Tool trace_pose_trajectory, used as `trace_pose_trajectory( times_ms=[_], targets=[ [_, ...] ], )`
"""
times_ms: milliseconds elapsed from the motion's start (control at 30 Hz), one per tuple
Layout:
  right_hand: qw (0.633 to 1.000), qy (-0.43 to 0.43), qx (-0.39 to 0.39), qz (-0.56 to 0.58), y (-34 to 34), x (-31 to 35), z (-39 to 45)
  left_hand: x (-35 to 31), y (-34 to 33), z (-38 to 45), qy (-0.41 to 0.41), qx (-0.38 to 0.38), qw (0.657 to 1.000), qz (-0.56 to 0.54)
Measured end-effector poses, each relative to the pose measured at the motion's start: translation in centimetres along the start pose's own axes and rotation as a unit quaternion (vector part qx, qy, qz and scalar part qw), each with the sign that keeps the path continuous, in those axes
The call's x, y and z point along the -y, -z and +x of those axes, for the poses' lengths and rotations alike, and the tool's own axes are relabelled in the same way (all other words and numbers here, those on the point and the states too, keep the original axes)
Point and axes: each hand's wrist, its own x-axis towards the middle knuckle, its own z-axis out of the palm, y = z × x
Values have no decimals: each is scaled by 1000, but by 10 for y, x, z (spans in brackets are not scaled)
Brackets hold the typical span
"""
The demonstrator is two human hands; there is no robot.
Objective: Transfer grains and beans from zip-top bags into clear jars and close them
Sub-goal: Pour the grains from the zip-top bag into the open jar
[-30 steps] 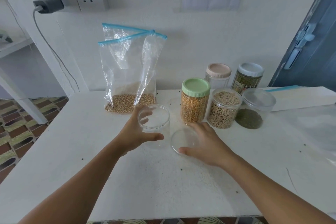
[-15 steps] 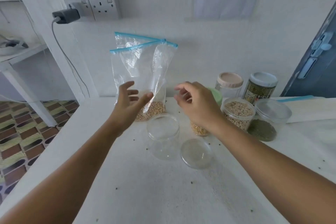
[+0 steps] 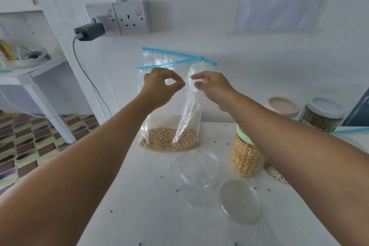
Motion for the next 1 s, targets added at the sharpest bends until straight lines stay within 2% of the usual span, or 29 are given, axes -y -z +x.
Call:
trace_pose_trajectory(
  times_ms=[100,167,467,733,1000],
  targets=[
    [999,20,-12,-26,-7,-8,1,-10,9,6,27,19,999,8],
    [998,43,-28,-28,-9,-14,-4,-12,14,11,17,39,999,17],
    [990,114,28,-75,5,-16,-33,-35,29,23,4,141,988,-68],
    [981,179,7,74,26,3,-47,-36,42,10,-36,114,991,-58],
    [977,200,1,78,27,11,-51,-44,49,-2,-86,59,990,-93]
  ],
)
